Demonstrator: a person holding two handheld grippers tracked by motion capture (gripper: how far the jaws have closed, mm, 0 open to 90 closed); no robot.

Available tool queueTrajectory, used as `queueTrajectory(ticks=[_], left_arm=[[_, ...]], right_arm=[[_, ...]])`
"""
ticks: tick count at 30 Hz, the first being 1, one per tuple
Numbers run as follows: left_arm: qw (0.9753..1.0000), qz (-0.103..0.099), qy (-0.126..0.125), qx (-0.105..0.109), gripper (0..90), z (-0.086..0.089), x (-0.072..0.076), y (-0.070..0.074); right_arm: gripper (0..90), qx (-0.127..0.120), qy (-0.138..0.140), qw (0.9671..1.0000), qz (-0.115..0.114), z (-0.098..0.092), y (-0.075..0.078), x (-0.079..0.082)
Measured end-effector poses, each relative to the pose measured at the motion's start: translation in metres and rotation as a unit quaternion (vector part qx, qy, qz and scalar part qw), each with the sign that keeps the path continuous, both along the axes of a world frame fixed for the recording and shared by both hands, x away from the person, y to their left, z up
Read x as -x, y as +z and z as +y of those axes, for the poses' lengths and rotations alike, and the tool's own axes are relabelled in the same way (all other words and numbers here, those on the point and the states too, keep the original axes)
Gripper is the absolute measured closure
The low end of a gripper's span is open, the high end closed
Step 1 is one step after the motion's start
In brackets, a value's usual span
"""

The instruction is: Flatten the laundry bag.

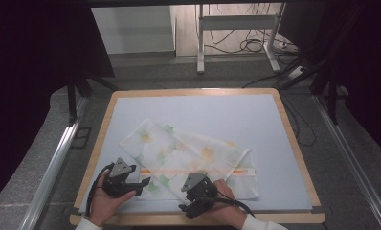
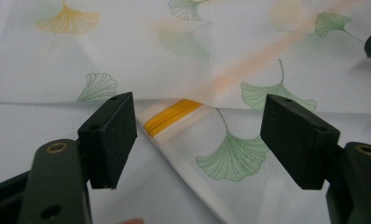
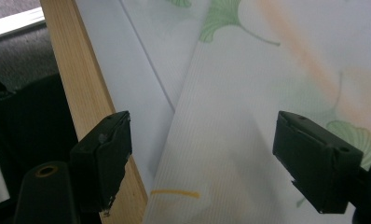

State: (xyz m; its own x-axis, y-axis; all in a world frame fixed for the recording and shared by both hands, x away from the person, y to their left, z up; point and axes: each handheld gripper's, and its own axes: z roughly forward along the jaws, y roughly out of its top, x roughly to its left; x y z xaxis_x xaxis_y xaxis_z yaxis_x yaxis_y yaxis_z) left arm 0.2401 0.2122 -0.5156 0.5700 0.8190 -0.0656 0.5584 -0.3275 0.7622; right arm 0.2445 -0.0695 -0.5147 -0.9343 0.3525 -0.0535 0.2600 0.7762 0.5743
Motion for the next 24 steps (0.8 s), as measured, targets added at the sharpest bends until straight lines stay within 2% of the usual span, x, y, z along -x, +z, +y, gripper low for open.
queueTrajectory(ticks=[5,9,16,17,18,19,21,24], left_arm=[[1.0000,0.002,0.001,-0.003,26.8,0.000,-0.001,-0.001],[1.0000,0.005,0.001,-0.004,26.8,0.001,-0.001,-0.002],[1.0000,0.006,0.002,-0.005,26.7,0.001,-0.001,-0.003],[1.0000,0.007,0.002,-0.005,26.8,0.000,-0.001,-0.003],[1.0000,0.007,0.002,-0.005,26.7,0.000,-0.001,-0.003],[1.0000,0.007,0.002,-0.006,26.7,0.001,-0.002,-0.003],[0.9999,0.007,0.002,-0.006,26.7,0.001,-0.002,-0.003],[0.9999,0.008,0.001,-0.008,26.7,0.001,-0.002,-0.004]], right_arm=[[27.8,0.017,-0.010,0.9998,-0.002,-0.003,-0.006,0.001],[35.5,0.016,-0.013,0.9998,0.008,-0.006,-0.006,-0.003],[47.4,0.017,-0.014,0.9997,0.008,-0.009,-0.004,-0.005],[52.8,0.018,-0.016,0.9997,0.007,-0.010,-0.004,-0.006],[52.8,0.018,-0.016,0.9997,0.007,-0.010,-0.004,-0.006],[59.7,0.017,-0.015,0.9997,0.008,-0.011,-0.003,-0.007],[66.0,0.017,-0.016,0.9997,0.008,-0.012,-0.003,-0.009],[75.3,0.012,-0.012,0.9997,0.020,-0.015,-0.002,-0.014]])
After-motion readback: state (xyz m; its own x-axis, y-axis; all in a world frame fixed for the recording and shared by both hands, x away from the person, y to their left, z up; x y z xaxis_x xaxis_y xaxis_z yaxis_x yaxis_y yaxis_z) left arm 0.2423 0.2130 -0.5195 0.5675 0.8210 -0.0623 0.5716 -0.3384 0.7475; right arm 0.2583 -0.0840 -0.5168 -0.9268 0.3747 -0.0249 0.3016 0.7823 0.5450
